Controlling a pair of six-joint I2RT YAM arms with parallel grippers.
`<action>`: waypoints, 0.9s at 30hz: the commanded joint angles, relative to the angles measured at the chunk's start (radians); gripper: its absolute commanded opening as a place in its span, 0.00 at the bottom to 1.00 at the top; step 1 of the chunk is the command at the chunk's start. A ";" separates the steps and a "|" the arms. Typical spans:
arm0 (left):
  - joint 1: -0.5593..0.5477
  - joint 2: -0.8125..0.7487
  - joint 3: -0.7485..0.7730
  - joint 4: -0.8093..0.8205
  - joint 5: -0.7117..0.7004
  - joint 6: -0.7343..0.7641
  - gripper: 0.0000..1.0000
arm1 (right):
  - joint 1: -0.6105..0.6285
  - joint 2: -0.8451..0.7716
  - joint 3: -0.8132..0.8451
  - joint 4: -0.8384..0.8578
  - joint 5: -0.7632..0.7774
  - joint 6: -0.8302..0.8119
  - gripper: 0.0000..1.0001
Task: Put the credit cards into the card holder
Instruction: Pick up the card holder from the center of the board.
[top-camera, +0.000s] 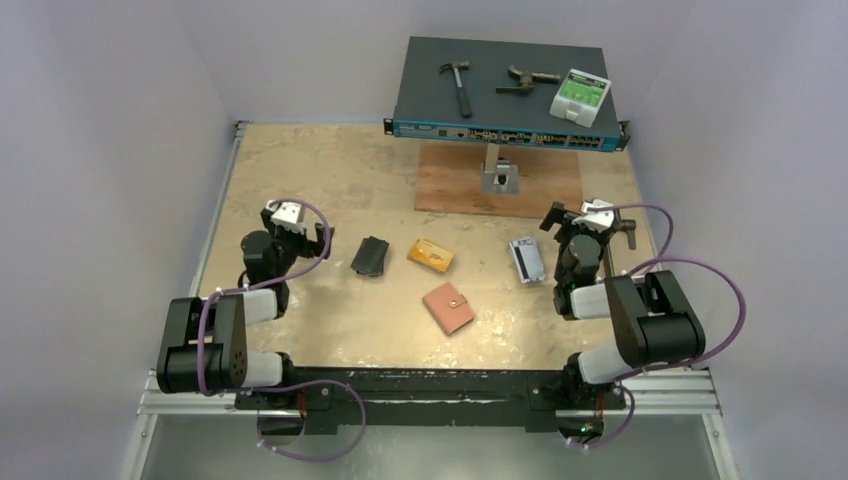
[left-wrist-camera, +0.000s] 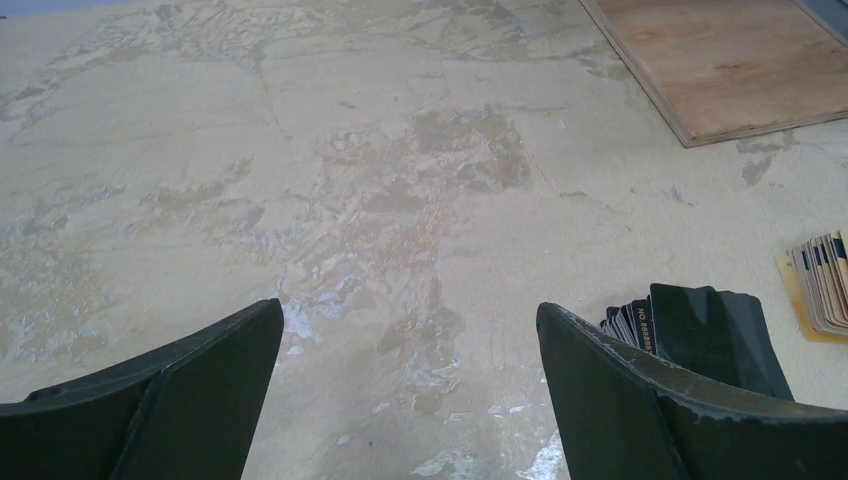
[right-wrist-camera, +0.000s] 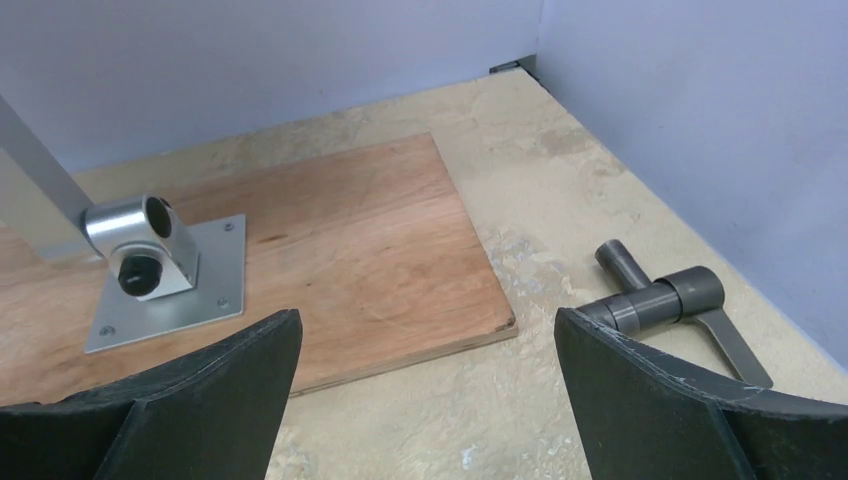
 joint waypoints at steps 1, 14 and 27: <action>-0.002 -0.001 0.021 0.058 0.006 0.015 1.00 | 0.026 -0.089 -0.008 0.020 0.036 -0.033 0.99; 0.011 -0.040 -0.005 0.067 0.060 0.023 1.00 | 0.097 -0.230 0.455 -1.077 -0.169 0.443 0.99; 0.009 -0.159 0.336 -0.637 0.277 0.051 1.00 | 0.528 -0.316 0.340 -1.237 0.029 0.424 0.99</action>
